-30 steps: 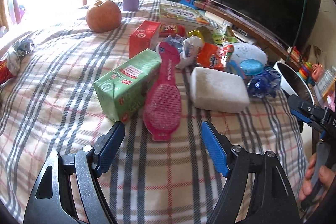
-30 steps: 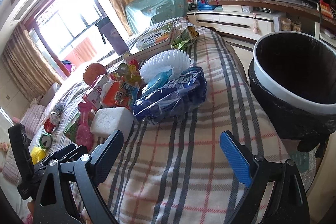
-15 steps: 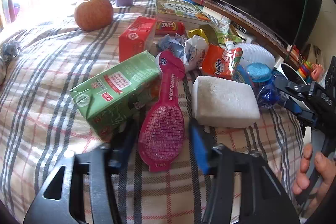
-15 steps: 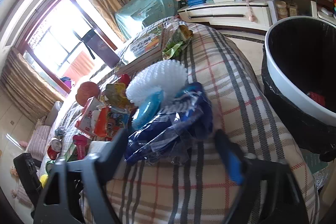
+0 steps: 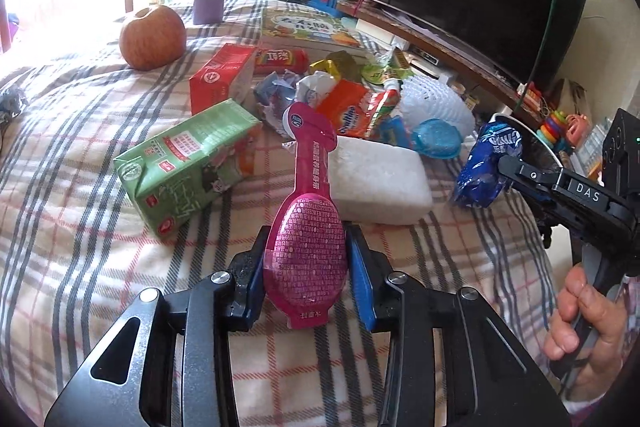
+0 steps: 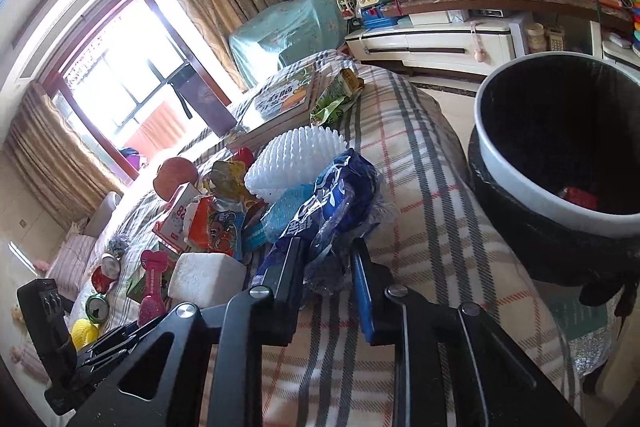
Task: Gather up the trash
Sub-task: 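Carry the pink brush and blue packet over the trash bin with both tools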
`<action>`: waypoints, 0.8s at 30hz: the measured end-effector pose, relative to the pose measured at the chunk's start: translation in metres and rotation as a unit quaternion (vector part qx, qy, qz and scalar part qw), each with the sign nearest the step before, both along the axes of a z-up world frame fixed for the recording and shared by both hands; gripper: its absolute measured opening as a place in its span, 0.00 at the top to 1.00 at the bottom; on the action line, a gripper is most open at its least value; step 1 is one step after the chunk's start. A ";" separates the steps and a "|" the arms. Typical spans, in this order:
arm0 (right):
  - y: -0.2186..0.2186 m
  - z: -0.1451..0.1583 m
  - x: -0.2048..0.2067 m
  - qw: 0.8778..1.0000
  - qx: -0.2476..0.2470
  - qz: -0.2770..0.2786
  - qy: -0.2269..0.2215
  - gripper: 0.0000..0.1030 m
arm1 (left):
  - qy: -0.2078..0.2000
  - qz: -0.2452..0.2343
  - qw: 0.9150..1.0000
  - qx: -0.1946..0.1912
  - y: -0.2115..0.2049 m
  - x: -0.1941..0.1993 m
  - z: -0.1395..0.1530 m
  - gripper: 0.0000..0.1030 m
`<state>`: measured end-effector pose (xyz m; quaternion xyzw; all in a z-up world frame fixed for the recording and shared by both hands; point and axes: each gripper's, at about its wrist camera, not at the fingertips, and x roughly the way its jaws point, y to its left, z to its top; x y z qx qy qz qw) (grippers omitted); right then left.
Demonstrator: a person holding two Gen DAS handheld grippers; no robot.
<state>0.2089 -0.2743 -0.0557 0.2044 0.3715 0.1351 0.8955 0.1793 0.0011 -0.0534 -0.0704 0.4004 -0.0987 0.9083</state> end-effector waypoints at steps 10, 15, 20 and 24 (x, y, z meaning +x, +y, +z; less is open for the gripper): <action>-0.013 0.012 -0.026 1.000 -0.003 0.003 -0.014 0.79 | -0.016 -0.046 0.999 -0.014 -0.035 -0.014 0.018 0.66; -0.022 0.018 -0.037 1.000 -0.007 -0.003 -0.023 0.79 | -0.015 -0.075 0.997 -0.018 -0.059 -0.013 0.020 0.66; -0.035 0.018 -0.047 1.000 -0.012 -0.014 -0.022 0.79 | -0.009 -0.098 0.995 -0.018 -0.083 -0.009 0.021 0.66; -0.048 0.019 -0.053 0.999 -0.014 -0.025 -0.024 0.79 | -0.005 -0.115 0.993 -0.012 -0.099 -0.007 0.019 0.66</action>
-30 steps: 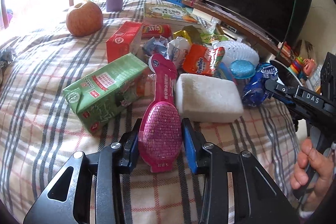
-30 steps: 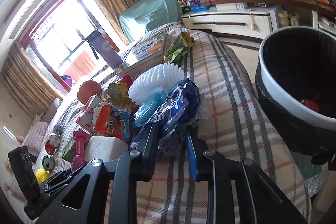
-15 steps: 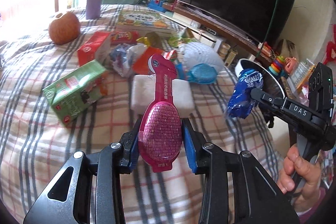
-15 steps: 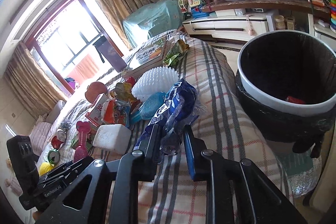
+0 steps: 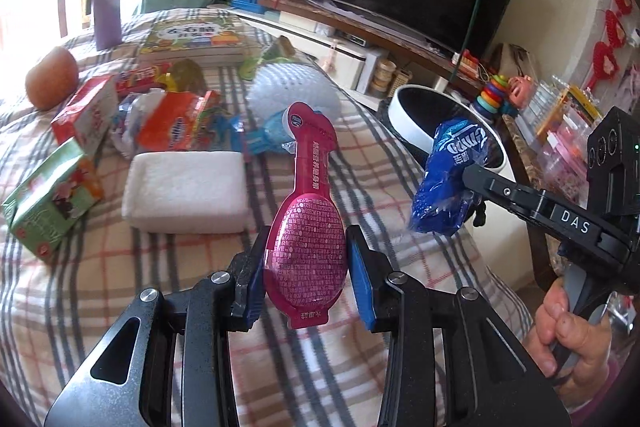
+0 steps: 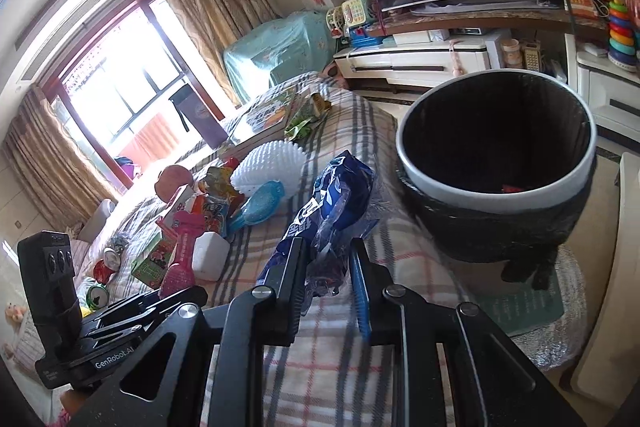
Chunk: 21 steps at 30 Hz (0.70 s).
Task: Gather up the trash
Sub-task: 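Carry the pink brush and blue packet over the trash bin with both tools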
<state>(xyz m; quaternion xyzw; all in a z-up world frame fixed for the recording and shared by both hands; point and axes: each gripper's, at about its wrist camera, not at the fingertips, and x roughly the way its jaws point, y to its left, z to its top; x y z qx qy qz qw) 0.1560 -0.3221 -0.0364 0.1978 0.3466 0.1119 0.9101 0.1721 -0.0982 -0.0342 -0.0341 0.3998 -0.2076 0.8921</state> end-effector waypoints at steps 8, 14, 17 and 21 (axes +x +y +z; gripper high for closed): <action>-0.026 0.002 -0.008 1.000 0.001 -0.021 -0.005 0.79 | 0.006 -0.026 1.000 0.006 -0.028 0.007 -0.002 0.66; -0.038 0.000 -0.011 1.000 0.004 -0.030 -0.003 0.79 | 0.001 -0.040 0.999 0.011 -0.044 0.009 0.002 0.66; -0.044 0.001 -0.012 0.999 0.002 -0.034 -0.005 0.79 | 0.001 -0.047 0.999 0.014 -0.053 0.012 0.003 0.66; -0.054 0.003 -0.013 0.999 0.002 -0.043 -0.007 0.79 | 0.000 -0.058 0.998 0.018 -0.066 0.015 0.004 0.66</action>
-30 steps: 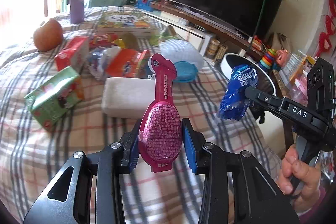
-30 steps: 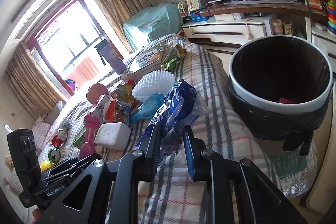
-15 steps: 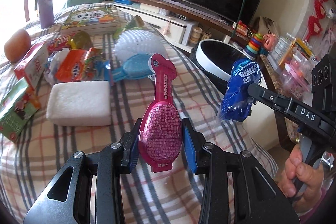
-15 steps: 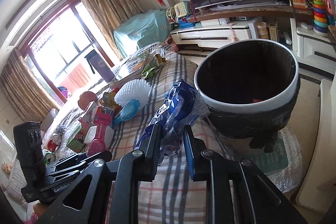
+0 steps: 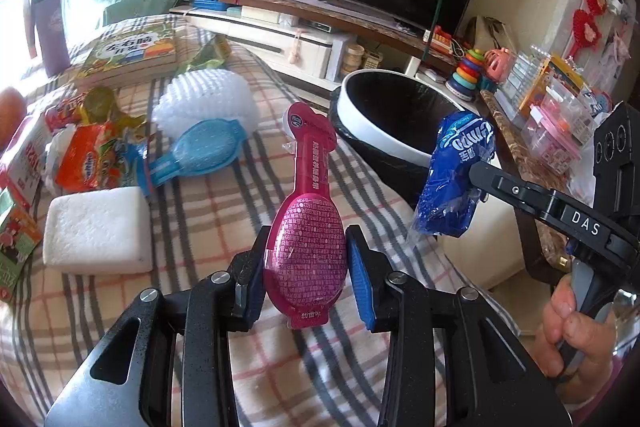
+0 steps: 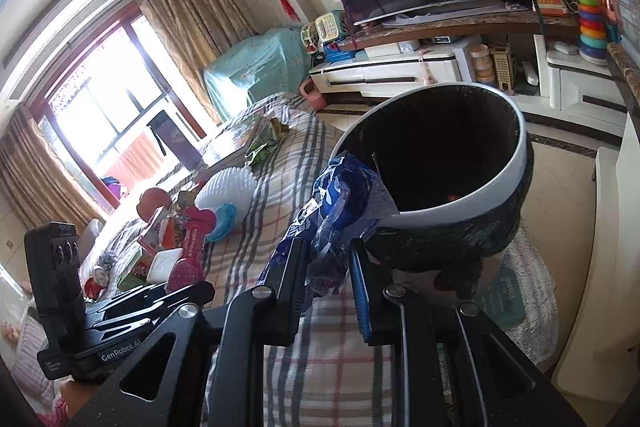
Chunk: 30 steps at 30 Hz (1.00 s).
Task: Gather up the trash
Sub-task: 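Carry the pink brush and blue packet over the trash bin with both tools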
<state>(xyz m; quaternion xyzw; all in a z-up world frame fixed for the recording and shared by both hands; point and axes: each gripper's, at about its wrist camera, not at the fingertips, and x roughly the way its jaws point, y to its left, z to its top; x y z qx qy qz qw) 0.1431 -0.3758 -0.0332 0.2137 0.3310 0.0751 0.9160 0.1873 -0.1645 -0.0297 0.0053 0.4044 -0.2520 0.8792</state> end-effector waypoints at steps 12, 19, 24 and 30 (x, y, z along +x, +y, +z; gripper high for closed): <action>-0.035 0.007 0.004 0.999 -0.001 -0.033 -0.006 0.79 | -0.003 -0.031 1.000 0.004 -0.038 0.014 0.008 0.66; -0.051 0.013 0.011 0.999 -0.009 -0.044 -0.012 0.79 | -0.011 -0.048 0.999 0.008 -0.061 0.023 0.017 0.66; -0.061 0.014 0.017 0.998 -0.015 -0.052 -0.012 0.79 | -0.008 -0.058 0.998 0.010 -0.076 0.030 0.019 0.66; -0.074 0.012 0.027 0.998 -0.021 -0.055 -0.005 0.79 | -0.005 -0.067 0.998 0.019 -0.093 0.040 0.020 0.66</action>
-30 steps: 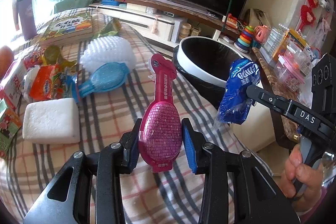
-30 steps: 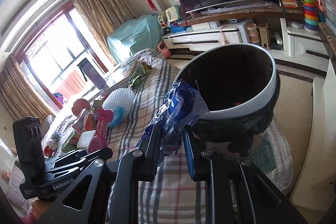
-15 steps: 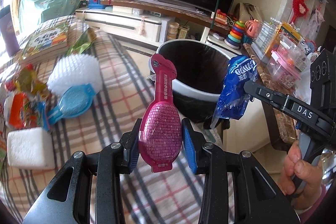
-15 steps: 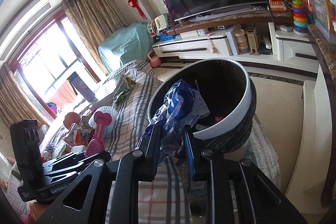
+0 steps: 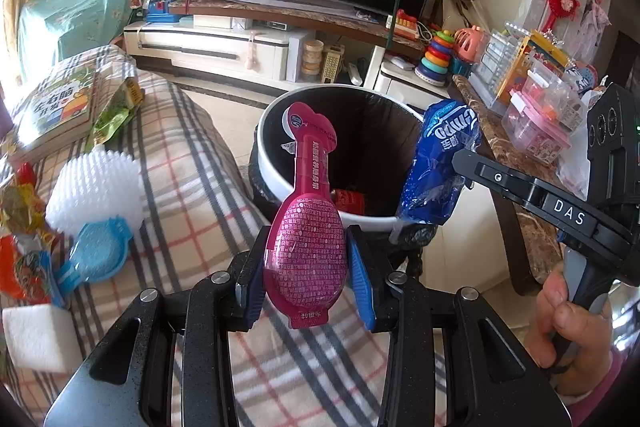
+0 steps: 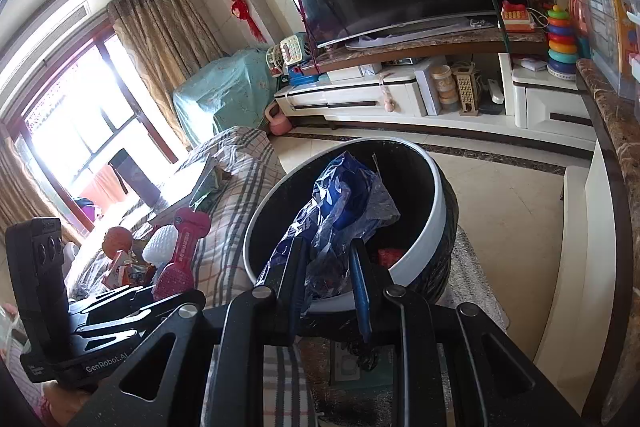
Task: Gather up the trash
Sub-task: 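Carry the pink brush and blue packet over the trash bin with both tools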
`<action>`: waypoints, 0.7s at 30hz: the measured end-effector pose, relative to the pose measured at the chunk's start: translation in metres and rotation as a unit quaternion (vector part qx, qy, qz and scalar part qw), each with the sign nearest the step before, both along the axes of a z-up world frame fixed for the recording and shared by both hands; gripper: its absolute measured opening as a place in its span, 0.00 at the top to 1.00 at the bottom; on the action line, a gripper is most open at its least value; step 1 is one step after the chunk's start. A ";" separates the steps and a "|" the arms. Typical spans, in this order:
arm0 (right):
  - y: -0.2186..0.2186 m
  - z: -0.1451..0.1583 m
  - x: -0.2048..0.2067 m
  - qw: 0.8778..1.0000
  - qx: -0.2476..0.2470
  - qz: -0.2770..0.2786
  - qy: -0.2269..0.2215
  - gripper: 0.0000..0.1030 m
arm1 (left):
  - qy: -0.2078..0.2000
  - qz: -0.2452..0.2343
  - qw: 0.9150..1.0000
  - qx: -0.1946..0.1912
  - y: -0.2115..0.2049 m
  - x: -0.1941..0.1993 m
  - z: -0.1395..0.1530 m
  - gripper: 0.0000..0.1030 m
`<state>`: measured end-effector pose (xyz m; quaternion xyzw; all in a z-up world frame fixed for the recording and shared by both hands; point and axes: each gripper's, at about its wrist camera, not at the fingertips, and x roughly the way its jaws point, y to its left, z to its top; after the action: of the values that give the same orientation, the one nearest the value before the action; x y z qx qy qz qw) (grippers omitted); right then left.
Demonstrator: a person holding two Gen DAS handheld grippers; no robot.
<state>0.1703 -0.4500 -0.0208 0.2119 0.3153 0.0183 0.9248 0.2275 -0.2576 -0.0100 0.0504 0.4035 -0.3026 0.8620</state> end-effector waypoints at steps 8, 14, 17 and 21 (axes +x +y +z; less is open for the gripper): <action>-0.013 0.000 0.013 1.000 -0.010 -0.002 0.006 0.79 | -0.007 -0.012 1.000 0.010 -0.023 0.015 0.004 0.66; -0.021 -0.002 0.024 1.000 -0.016 -0.002 0.020 0.79 | -0.003 -0.021 1.000 0.017 -0.038 0.026 0.004 0.66; -0.024 -0.004 0.027 0.999 -0.019 -0.001 0.026 0.79 | 0.001 -0.024 1.000 0.018 -0.043 0.031 0.002 0.66; -0.026 -0.006 0.030 0.999 -0.021 -0.001 0.032 0.79 | 0.005 -0.026 0.999 0.024 -0.049 0.035 0.000 0.66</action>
<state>0.2004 -0.4756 -0.0265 0.1932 0.3447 0.0038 0.9186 0.2629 -0.3062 -0.0101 0.0800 0.4134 -0.3157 0.8503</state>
